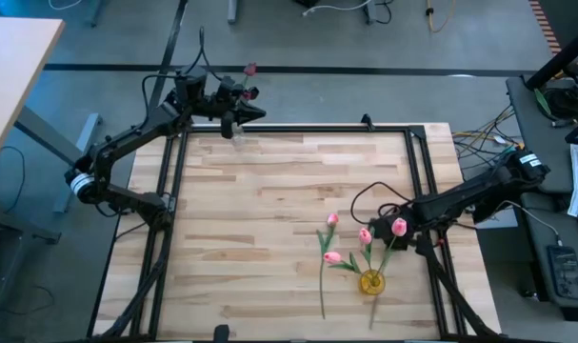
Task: Sort flowers into vase by color
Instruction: Put the black flower into the transparent flower vase
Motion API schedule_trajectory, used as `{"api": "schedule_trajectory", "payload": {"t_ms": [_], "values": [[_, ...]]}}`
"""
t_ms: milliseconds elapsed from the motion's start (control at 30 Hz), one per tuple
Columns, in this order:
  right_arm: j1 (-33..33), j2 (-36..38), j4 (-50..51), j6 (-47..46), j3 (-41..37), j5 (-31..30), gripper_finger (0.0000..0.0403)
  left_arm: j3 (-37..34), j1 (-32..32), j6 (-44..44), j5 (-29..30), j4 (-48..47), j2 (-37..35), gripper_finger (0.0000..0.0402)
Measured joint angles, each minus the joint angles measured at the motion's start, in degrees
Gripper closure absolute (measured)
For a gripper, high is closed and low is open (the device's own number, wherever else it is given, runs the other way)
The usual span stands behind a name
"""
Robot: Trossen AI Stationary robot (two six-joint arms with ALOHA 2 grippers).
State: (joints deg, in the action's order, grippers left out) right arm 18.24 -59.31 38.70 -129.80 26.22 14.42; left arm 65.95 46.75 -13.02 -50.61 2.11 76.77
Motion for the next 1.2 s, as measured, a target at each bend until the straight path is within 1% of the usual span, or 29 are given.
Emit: {"api": "schedule_trajectory", "payload": {"t_ms": [167, 300, 433, 533, 667, 867, 933, 1000, 1067, 1133, 1200], "values": [[0.0, -0.1, 9.0, 1.7, 5.6, -6.3, 0.039, 0.0, 0.0, 0.5, -1.0, 0.0, 0.0, 0.0402], [0.0, -0.1, 18.7, 4.5, 10.9, -12.6, 0.039, 0.0, 0.1, 0.5, -1.1, 0.0, 0.0, 0.0402], [-0.3, -0.2, 26.9, 10.1, 16.6, -21.6, 0.039, 0.0, 0.1, 0.5, -1.6, 0.0, 0.0, 0.0402], [-1.9, -0.3, 30.7, 15.8, 20.3, -28.4, 0.039, 0.0, 0.1, 0.5, -4.1, 0.1, 0.0, 0.0402], [-5.9, -1.4, 30.9, 29.5, 24.9, -36.7, 0.039, 0.0, 0.1, 1.4, -7.7, 0.0, 0.0, 0.0402], [-15.8, -4.3, 30.6, 53.3, 32.4, -43.2, 0.039, 0.0, 0.1, 1.6, -7.1, 0.0, 0.0, 0.0402], [-19.6, -5.1, 28.8, 61.5, 35.0, -44.7, 0.039, 0.0, 0.1, 1.9, -5.7, 0.0, -0.1, 0.0402], [-23.3, -5.8, 24.9, 70.0, 37.3, -45.2, 0.039, 0.0, 0.1, 2.0, -4.0, -0.1, -0.3, 0.0402], [-26.8, -6.4, 19.9, 79.1, 39.2, -44.9, 0.039, 0.0, 0.1, 2.6, -3.7, 0.0, -0.7, 0.0402], [-29.5, -7.1, 13.5, 88.0, 40.9, -43.8, 0.039, 0.0, 0.1, 3.8, -2.5, 0.0, -1.3, 0.0402], [-32.0, -8.0, 7.5, 95.6, 42.2, -41.4, 0.039, -0.1, 0.1, 5.4, -1.2, -0.1, -2.0, 0.0402]]}}
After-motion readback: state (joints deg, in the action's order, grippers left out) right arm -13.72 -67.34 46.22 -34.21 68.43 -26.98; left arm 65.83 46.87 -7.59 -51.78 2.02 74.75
